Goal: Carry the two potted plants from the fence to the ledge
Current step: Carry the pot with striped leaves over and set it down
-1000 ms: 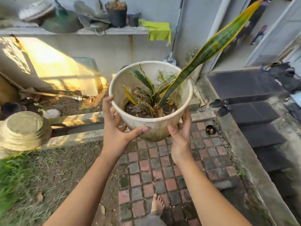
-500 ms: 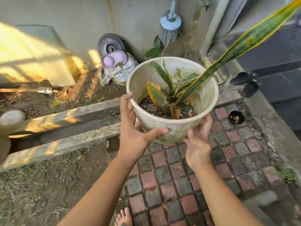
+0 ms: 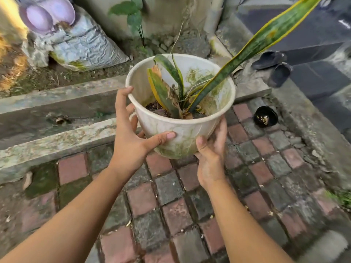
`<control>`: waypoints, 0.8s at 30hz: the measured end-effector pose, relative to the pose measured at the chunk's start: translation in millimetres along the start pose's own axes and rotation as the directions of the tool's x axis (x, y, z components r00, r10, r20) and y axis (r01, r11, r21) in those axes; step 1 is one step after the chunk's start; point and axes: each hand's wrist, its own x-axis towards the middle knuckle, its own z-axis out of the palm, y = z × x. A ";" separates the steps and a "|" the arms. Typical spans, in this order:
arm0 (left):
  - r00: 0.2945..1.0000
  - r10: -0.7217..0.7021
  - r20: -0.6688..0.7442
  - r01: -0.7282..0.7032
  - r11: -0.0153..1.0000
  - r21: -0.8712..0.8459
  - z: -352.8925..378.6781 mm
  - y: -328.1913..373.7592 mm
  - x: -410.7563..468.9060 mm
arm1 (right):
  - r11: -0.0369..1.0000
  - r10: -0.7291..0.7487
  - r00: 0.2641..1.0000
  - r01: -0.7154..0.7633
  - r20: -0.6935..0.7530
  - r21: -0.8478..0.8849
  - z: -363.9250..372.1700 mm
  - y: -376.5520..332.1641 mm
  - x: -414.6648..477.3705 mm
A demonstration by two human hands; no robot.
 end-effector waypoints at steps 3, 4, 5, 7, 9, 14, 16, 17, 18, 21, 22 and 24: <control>1.000 0.016 0.012 -0.016 1.000 -0.002 11.8 -44.6 11.4 | 0.999 -0.015 1.000 0.015 -0.006 0.032 -19.6 35.1 27.4; 1.000 0.023 0.011 -0.023 1.000 -0.001 14.7 -57.3 14.8 | 0.999 -0.019 1.000 0.019 -0.002 0.042 -24.3 45.9 35.6; 0.999 0.029 0.014 -0.029 1.000 0.001 16.9 -69.1 17.5 | 0.998 -0.021 1.000 0.021 0.003 0.051 -28.4 56.8 42.9; 0.999 0.032 0.026 -0.032 0.999 0.012 21.3 -89.2 20.6 | 0.998 -0.020 1.000 0.019 0.018 0.058 -33.7 75.8 55.7; 0.999 0.036 0.026 -0.037 0.999 0.035 23.4 -104.6 22.9 | 0.999 -0.006 0.999 0.004 0.040 0.052 -35.9 90.1 65.6; 0.997 0.063 0.033 -0.068 0.987 0.146 20.1 -134.0 33.5 | 0.999 0.043 0.996 -0.042 0.076 -0.014 -40.7 117.5 81.8; 0.998 0.059 0.028 -0.062 0.983 0.170 18.7 -141.9 34.9 | 0.998 0.043 0.996 -0.039 0.076 -0.042 -43.0 125.9 86.2; 0.998 0.060 0.024 -0.063 0.983 0.175 18.6 -144.7 34.3 | 0.998 0.037 0.997 -0.034 0.069 -0.053 -44.5 129.7 87.6; 0.998 0.060 0.022 -0.063 0.982 0.177 18.4 -146.9 33.4 | 0.998 0.032 0.998 -0.029 0.062 -0.056 -46.3 132.9 88.3; 0.998 0.050 0.038 -0.056 0.981 0.187 16.4 -154.1 29.7 | 0.997 0.004 0.998 0.001 0.061 -0.082 -53.4 142.1 87.6; 0.998 0.042 0.045 -0.050 0.982 0.183 15.0 -157.6 27.4 | 0.995 -0.004 0.998 0.011 0.066 -0.098 -55.9 144.8 86.3; 0.999 0.021 0.041 -0.028 0.983 0.182 11.9 -166.0 20.6 | 0.993 -0.012 0.997 0.022 0.078 -0.120 -60.1 150.7 81.4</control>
